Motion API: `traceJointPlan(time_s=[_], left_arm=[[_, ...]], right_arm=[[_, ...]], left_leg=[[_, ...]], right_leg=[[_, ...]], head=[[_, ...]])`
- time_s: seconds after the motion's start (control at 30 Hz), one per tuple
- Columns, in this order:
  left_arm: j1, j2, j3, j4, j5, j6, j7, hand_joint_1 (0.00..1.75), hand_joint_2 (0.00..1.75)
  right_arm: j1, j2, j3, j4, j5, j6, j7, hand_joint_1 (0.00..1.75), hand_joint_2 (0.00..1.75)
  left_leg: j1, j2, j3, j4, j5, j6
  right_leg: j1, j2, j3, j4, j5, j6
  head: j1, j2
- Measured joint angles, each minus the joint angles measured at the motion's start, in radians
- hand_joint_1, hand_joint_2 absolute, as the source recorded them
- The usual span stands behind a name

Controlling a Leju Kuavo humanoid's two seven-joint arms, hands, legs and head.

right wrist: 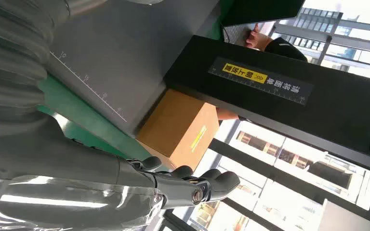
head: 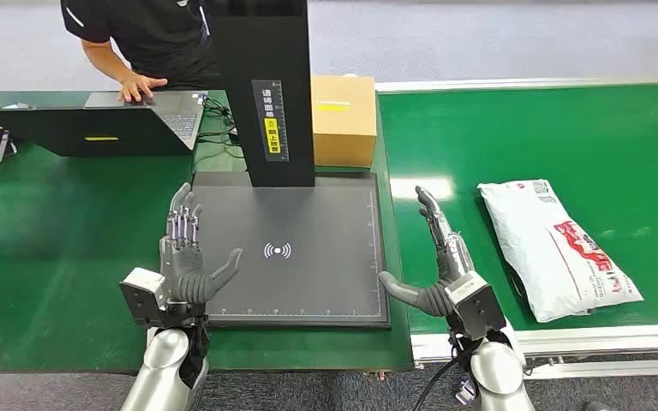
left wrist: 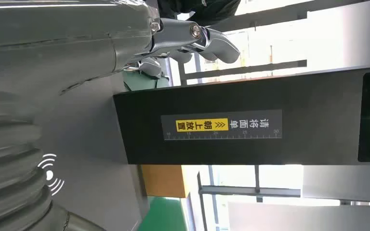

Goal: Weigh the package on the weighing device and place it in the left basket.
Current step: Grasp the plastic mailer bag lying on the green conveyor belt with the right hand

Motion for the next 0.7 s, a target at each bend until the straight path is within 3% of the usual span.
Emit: traceJointPlan(time_s=[0.7], left_arm=[[0.000, 0.000, 0.000, 0.000, 0.000, -0.001, 0.000, 0.00, 1.75]], right_arm=[[-0.005, -0.006, -0.006, 0.024, 0.005, -0.006, 0.006, 0.00, 1.75]], left_leg=[[0.000, 0.000, 0.000, 0.000, 0.000, 0.000]], right_leg=[[0.000, 0.000, 0.000, 0.000, 0.000, 0.000]], head=[[0.000, 0.000]])
